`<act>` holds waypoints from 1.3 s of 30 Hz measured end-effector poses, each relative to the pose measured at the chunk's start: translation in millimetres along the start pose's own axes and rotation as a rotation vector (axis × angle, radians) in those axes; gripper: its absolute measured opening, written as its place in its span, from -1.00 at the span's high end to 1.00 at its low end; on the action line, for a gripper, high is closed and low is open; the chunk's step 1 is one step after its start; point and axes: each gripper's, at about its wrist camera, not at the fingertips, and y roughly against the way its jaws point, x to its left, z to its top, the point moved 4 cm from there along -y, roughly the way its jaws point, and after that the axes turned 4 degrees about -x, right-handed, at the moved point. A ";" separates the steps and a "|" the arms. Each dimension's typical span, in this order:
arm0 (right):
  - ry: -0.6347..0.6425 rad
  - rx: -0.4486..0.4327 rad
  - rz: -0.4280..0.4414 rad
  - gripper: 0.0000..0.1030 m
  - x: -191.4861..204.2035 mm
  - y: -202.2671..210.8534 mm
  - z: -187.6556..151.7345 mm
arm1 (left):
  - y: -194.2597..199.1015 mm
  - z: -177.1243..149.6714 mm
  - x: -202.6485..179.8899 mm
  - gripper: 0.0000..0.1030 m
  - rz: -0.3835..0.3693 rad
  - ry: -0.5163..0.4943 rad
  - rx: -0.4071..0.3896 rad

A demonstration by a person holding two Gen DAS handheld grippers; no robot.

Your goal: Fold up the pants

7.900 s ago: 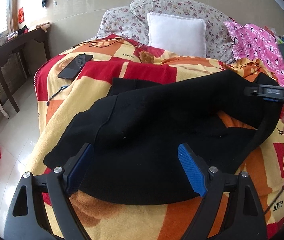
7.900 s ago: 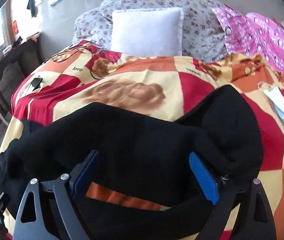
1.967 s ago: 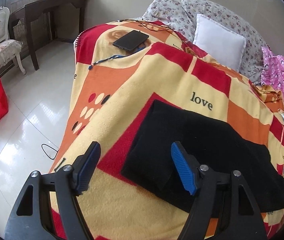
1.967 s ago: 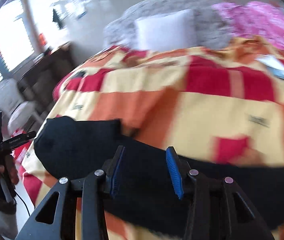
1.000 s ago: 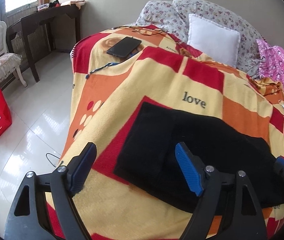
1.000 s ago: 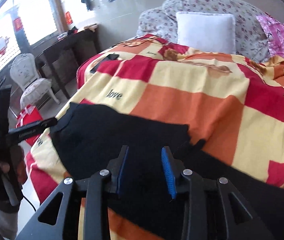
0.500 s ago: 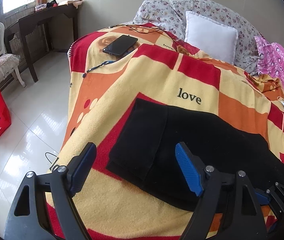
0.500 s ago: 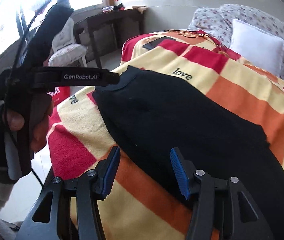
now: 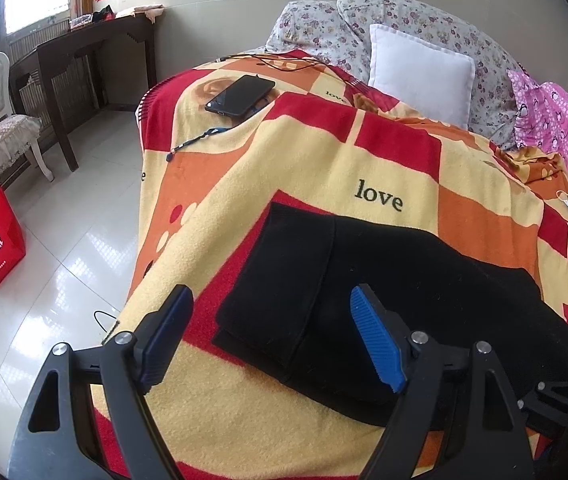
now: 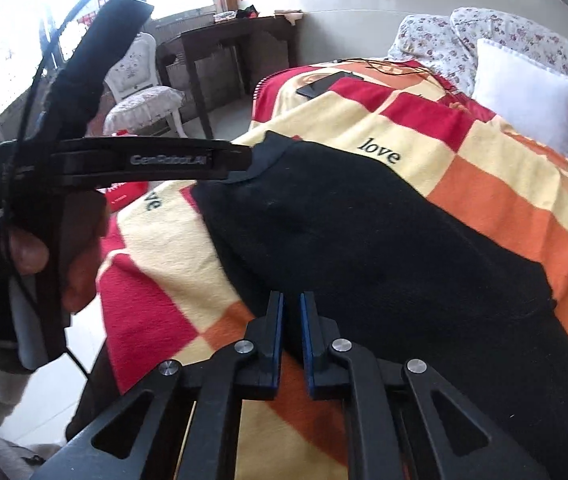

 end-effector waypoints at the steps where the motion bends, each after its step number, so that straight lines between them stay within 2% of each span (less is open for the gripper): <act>1: 0.005 0.002 0.003 0.87 2.0 -0.4 -0.7 | -0.1 -0.1 0.0 -0.58 0.001 -0.001 0.000; 6: -0.011 0.021 0.026 0.86 6.0 -9.4 -7.9 | 1.4 -1.0 -0.9 -0.58 0.001 -0.004 0.004; 7: -0.019 0.019 0.034 0.77 5.8 -8.0 -7.4 | 2.6 -0.8 -1.6 -0.58 0.000 -0.005 0.004; 11: -0.072 0.004 0.051 0.74 -0.6 1.3 -5.7 | 10.4 2.0 -8.0 -0.58 -0.017 -0.006 -0.012; 15: -0.078 -0.006 -0.011 0.63 -9.9 15.7 -7.3 | 19.2 5.9 -21.4 -0.58 -0.043 -0.020 -0.032; 17: -0.088 -0.021 -0.042 0.41 -16.6 26.4 -8.3 | 22.2 7.1 -30.3 -0.58 -0.062 -0.032 -0.037; 18: -0.095 -0.026 -0.069 0.38 -21.5 31.8 -9.3 | 23.6 7.3 -36.2 -0.58 -0.074 -0.039 -0.039; 25: -0.179 -0.032 -0.186 0.35 -64.9 56.1 -25.0 | 23.5 -0.3 -75.4 -0.58 -0.172 -0.073 -0.010; 28: -0.192 -0.021 -0.281 0.17 -83.3 65.8 -35.0 | 22.2 -7.2 -94.1 -0.58 -0.203 -0.096 0.010; 32: -0.230 -0.028 -0.348 0.14 -103.8 83.2 -48.1 | 24.0 -13.2 -116.3 -0.58 -0.235 -0.125 0.014; 35: -0.275 -0.050 -0.384 0.00 -119.4 99.6 -58.5 | 26.8 -16.0 -132.6 -0.58 -0.252 -0.151 0.010; 39: -0.319 -0.061 -0.468 -0.03 -137.3 120.0 -71.4 | 28.2 -18.4 -149.8 -0.58 -0.274 -0.174 0.017</act>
